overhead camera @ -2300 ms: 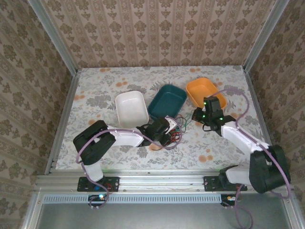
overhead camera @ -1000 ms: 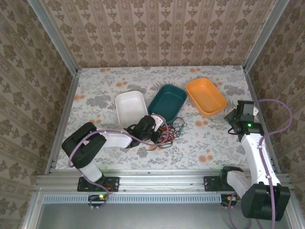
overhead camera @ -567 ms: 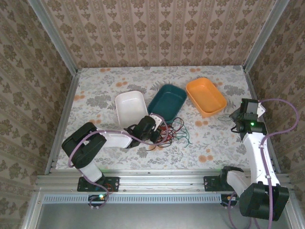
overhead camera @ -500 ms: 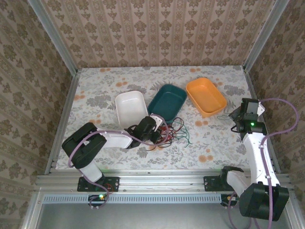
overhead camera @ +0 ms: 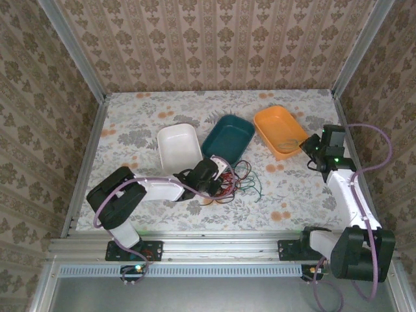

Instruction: Untangle the cables

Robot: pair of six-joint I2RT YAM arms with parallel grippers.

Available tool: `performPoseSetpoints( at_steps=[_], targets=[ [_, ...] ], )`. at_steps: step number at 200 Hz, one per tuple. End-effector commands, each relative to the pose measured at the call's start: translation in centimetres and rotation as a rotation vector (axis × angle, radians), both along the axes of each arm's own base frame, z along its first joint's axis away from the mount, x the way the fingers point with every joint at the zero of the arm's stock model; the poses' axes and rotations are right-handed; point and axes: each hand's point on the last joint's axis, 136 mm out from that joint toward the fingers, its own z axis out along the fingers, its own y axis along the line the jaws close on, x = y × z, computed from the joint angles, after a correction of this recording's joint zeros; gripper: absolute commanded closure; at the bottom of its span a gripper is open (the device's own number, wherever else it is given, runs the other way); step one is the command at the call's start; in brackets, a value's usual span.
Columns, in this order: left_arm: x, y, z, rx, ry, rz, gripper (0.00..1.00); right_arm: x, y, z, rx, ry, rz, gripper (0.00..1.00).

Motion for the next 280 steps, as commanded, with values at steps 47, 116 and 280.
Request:
performPoseSetpoints(
  at_steps=[47, 116, 280],
  targets=[
    [1.3, -0.1, 9.1, -0.284, 0.001, -0.035, 0.35, 1.6, 9.2, 3.4, 0.049, -0.153, 0.39, 1.0],
    [-0.2, -4.0, 16.8, -0.453, 0.048, -0.289, 0.39, -1.3, 16.8, 2.1, 0.128, -0.124, 0.707, 1.0],
    [0.6, -5.6, 17.0, -0.591, 0.185, -0.311, 0.77, -2.6, 21.1, 2.9, 0.107, -0.139, 0.887, 1.0]
  ],
)
